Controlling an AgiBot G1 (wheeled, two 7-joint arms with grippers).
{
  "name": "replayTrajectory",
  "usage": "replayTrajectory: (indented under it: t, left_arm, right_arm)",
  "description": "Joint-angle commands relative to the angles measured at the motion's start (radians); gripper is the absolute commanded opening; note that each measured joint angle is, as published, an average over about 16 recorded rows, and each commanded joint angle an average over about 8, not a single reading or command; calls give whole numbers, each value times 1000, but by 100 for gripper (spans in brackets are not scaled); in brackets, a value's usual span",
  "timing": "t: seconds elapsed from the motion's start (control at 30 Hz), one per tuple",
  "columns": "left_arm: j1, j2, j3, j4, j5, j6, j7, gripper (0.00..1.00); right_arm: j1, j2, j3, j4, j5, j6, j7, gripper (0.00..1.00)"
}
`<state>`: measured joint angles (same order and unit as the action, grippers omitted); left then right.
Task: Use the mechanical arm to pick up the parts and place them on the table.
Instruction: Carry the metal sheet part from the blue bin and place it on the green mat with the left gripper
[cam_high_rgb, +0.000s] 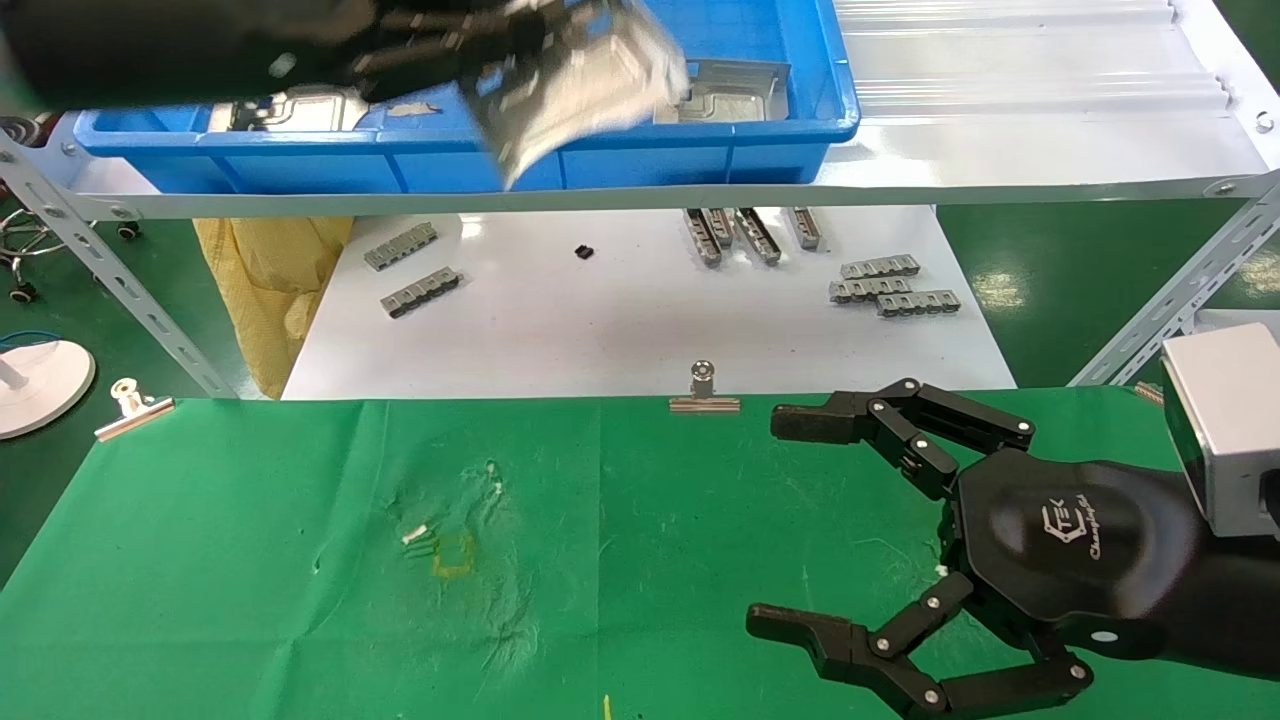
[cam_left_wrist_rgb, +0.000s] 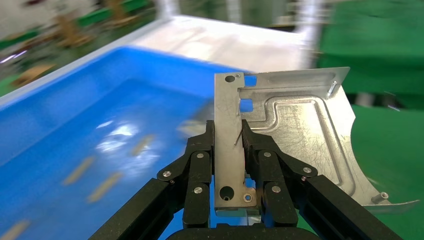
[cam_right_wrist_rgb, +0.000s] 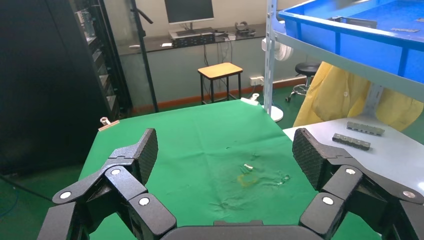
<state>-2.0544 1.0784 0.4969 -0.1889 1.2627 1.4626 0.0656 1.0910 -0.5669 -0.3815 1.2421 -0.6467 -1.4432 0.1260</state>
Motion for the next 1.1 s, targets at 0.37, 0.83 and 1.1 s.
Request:
replayTrajectory:
  t: [0.37,0.83,1.1]
  left_arm:
    - [145,-147,120,-220,-35,138,153,0]
    - [296,-154,299,-186,51,107,449,6]
    - [312,-106,311,-52,58,67,596,97]
  right_arm:
    - [0,0,0,0,0,0,0,100]
    - [0,0,0,0,0,0,0,100]
    - [0,0,0,0,0,0,0,100]
